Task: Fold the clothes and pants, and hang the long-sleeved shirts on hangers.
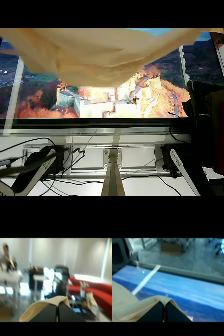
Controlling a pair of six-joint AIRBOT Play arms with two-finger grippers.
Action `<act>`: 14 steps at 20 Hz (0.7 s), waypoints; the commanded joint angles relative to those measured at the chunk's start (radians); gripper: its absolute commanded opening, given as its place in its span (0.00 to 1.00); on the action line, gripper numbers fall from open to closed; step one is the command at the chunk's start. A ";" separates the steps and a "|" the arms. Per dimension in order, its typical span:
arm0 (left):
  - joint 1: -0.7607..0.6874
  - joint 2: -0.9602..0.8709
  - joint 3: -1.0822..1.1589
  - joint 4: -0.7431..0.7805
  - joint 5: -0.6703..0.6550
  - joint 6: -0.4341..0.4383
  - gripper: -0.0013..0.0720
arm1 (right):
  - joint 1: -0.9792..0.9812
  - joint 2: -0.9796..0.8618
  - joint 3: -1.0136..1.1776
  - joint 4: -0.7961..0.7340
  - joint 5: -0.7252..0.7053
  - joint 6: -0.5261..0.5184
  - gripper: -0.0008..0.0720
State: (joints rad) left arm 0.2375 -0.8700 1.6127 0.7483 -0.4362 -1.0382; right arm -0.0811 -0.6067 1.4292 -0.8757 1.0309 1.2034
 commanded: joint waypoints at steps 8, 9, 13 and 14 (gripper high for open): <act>-0.068 -0.269 0.000 0.052 -0.240 -0.035 0.03 | 0.001 0.047 -0.169 -0.106 0.081 0.307 0.03; -0.111 -0.362 0.000 0.052 -0.307 -0.035 0.03 | 0.001 0.015 -0.233 -0.106 0.064 0.307 0.03; -0.308 -0.681 0.000 0.052 -0.295 -0.035 0.03 | 0.001 -0.123 -0.455 -0.113 -0.056 0.306 0.03; -0.354 -0.737 0.000 0.052 -0.251 -0.035 0.03 | 0.001 -0.158 -0.497 -0.129 -0.122 0.306 0.03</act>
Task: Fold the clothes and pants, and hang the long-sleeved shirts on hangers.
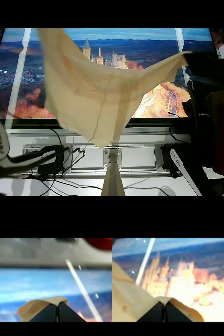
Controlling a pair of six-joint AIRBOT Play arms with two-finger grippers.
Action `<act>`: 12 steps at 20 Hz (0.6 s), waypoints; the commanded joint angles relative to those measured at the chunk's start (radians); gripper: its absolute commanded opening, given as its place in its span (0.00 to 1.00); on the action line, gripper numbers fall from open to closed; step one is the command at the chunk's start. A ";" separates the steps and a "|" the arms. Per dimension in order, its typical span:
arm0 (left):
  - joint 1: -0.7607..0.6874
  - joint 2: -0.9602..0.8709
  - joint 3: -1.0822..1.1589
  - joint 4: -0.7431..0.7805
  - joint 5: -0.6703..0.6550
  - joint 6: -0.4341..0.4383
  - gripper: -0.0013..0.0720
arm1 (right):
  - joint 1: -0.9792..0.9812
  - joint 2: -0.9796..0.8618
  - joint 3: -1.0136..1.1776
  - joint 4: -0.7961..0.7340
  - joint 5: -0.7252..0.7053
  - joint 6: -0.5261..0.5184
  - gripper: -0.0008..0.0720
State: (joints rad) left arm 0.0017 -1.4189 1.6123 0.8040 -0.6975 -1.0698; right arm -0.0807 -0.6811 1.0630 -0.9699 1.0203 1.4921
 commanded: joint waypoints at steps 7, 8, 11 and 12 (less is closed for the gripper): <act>-0.314 -0.317 0.001 -0.004 0.295 -0.003 0.03 | 0.000 -0.227 -0.174 -0.151 -0.391 0.018 0.03; -0.325 -0.317 0.001 -0.004 0.327 -0.003 0.03 | 0.000 -0.230 -0.174 -0.153 -0.393 0.018 0.03; -0.337 -0.317 0.001 -0.004 0.338 -0.003 0.50 | 0.000 -0.230 -0.174 -0.158 -0.392 0.018 0.03; -0.336 -0.317 0.001 -0.005 0.323 -0.012 0.99 | 0.000 -0.230 -0.174 -0.160 -0.392 0.018 0.03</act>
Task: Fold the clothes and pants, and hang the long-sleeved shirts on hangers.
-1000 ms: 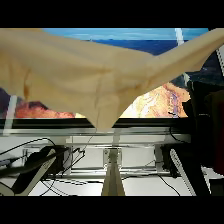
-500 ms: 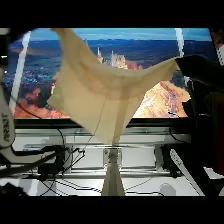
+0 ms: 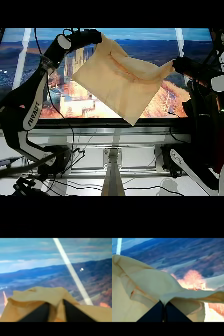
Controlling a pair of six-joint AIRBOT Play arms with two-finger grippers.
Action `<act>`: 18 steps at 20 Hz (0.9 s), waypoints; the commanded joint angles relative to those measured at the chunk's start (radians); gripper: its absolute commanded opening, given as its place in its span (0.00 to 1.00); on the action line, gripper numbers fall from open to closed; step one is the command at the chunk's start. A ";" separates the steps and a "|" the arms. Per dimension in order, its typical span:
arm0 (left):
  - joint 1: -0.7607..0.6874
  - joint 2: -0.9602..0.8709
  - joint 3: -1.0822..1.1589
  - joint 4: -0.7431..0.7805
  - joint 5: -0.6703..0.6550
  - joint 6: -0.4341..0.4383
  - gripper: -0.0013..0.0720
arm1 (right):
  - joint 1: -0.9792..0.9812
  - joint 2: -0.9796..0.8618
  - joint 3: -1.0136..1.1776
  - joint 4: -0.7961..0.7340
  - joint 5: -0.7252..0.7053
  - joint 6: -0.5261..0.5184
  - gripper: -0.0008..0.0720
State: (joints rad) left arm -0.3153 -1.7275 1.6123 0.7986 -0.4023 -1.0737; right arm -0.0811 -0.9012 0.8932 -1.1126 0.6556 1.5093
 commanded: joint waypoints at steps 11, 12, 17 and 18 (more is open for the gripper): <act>0.328 0.069 0.001 0.002 -0.607 -0.137 0.03 | 0.000 -0.010 -0.004 -0.198 -0.134 0.001 0.03; 0.357 0.078 0.001 0.002 -0.662 -0.147 0.03 | 0.000 -0.016 -0.004 -0.224 -0.185 0.001 0.03; 0.351 0.161 -0.090 0.016 -0.835 -0.125 0.03 | -0.076 -0.136 -0.004 -0.238 -0.229 0.086 0.03; 0.319 0.206 -0.155 0.016 -0.810 -0.123 0.03 | -0.105 -0.165 -0.004 -0.235 -0.234 0.137 0.03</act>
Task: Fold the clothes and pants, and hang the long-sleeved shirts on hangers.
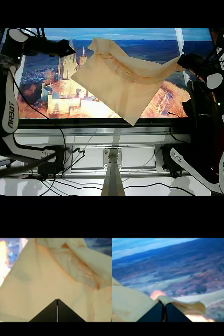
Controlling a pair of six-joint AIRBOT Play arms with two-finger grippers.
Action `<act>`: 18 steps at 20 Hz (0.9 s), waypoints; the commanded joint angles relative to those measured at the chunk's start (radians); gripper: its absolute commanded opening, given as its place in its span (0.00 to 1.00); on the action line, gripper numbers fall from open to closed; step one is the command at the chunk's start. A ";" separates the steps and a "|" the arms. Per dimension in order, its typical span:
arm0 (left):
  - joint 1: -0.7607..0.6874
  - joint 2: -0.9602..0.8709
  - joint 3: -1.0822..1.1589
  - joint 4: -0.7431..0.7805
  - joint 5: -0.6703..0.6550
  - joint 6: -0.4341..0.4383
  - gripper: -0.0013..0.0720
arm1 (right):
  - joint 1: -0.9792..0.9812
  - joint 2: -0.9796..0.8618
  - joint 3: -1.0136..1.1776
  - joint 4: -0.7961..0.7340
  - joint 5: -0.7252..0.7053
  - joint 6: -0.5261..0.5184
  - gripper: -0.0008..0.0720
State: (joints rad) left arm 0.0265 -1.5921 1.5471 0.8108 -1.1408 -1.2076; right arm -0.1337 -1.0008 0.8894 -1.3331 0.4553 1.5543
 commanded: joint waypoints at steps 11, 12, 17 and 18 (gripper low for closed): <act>-0.479 0.356 -0.871 -0.301 0.339 -0.066 0.86 | -0.115 -0.126 0.000 -0.004 -0.056 0.161 0.03; -0.528 0.340 -0.871 -0.299 0.339 -0.056 0.86 | -0.115 -0.126 0.000 -0.003 -0.055 0.162 0.03; -0.694 0.250 -0.871 -0.386 0.403 -0.064 0.86 | -0.115 -0.125 0.000 -0.003 -0.045 0.162 0.03; -0.708 0.227 -0.871 -0.429 0.419 -0.063 0.86 | -0.115 -0.126 0.000 -0.004 -0.045 0.161 0.03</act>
State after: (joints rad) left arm -0.6090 -1.3182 0.6899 0.4828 -0.7776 -1.2694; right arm -0.2485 -1.1255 0.8894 -1.3373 0.4080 1.7149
